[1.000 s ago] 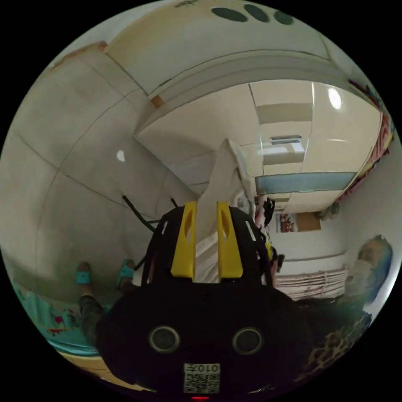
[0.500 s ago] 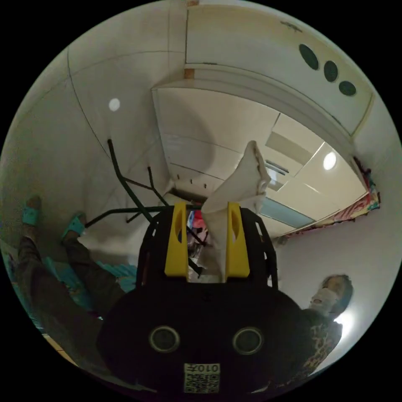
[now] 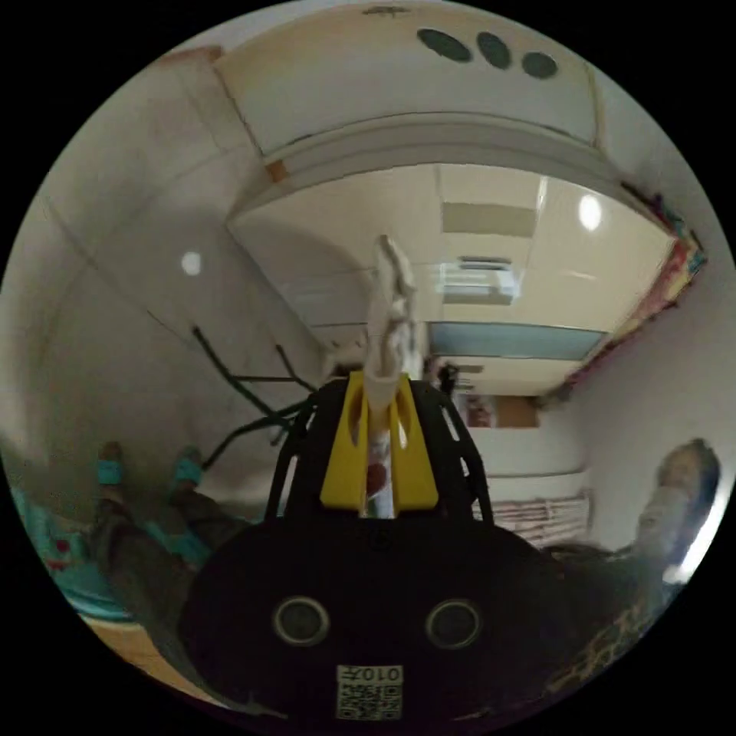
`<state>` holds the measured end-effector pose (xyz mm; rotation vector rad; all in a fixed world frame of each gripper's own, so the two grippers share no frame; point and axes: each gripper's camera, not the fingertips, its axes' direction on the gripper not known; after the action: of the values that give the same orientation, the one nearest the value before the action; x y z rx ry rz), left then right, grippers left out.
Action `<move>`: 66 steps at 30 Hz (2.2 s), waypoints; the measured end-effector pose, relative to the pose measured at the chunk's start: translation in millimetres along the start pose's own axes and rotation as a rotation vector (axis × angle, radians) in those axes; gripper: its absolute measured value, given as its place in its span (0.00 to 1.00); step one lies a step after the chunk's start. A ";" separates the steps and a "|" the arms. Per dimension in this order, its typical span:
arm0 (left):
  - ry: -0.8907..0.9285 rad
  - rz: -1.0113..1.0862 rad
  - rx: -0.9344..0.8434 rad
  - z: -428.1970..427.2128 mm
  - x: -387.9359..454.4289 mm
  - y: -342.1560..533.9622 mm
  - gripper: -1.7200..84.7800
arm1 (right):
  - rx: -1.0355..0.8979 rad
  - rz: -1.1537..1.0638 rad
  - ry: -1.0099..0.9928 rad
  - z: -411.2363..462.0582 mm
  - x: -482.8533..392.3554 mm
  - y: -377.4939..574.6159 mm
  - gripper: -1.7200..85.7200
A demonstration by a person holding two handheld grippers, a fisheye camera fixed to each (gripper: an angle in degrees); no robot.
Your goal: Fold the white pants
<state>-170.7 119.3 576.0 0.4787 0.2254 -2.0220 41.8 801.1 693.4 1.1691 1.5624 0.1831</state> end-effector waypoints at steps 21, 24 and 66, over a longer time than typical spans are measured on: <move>0.175 -0.059 0.053 11.7 -12.9 9.6 0.06 | 0.300 0.080 -0.199 -93.1 -21.0 -19.0 0.15; 0.157 -0.059 0.046 14.9 -8.3 10.4 0.06 | 0.299 0.047 -0.211 -90.3 -28.2 -38.2 0.15; -0.043 0.004 -0.019 -19.7 9.6 47.1 0.07 | 0.203 0.061 0.384 -45.2 21.7 -159.2 0.11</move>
<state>-128.7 96.0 556.2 0.4230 0.2176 -2.0222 -83.3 758.4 591.4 1.4012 1.9156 0.3098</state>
